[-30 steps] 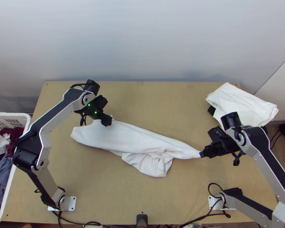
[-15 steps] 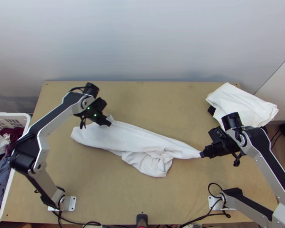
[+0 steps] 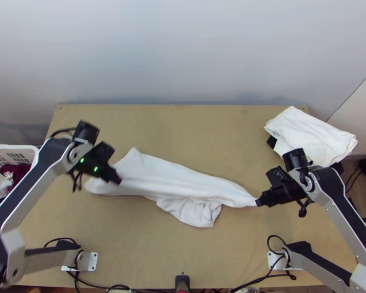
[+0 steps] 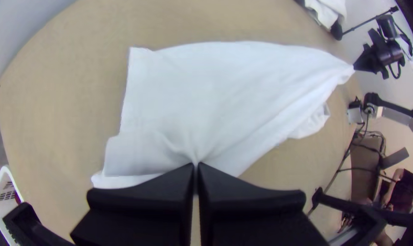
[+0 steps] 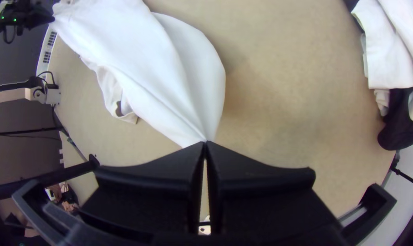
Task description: Fold the t-shirt
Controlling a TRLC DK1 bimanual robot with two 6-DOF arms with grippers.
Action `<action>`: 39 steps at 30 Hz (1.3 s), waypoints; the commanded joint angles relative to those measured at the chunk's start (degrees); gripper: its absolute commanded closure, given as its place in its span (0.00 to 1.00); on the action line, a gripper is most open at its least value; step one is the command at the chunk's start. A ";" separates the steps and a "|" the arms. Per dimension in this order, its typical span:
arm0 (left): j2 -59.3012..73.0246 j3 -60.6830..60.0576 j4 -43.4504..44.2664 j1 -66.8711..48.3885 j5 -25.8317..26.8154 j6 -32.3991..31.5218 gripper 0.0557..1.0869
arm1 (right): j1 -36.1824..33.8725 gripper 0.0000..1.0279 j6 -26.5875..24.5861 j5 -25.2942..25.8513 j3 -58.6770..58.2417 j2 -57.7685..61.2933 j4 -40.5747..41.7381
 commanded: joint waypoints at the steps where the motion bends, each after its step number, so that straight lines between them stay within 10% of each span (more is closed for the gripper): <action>1: -10.18 -11.48 -7.80 -0.08 0.59 5.34 0.96 | 1.13 0.97 0.01 0.05 -2.37 -0.22 0.57; 4: -10.45 -14.73 -11.58 -1.75 0.59 7.72 0.83 | 1.75 0.97 0.01 0.05 -3.34 -0.05 0.92; 9: -8.51 -16.23 -12.64 -3.77 0.51 8.33 0.06 | 1.92 0.97 0.01 0.05 -3.51 0.04 1.45; 39: 7.13 -11.57 13.55 -0.08 -5.47 -2.83 0.10 | 0.87 0.97 0.71 0.05 -2.72 -1.01 1.89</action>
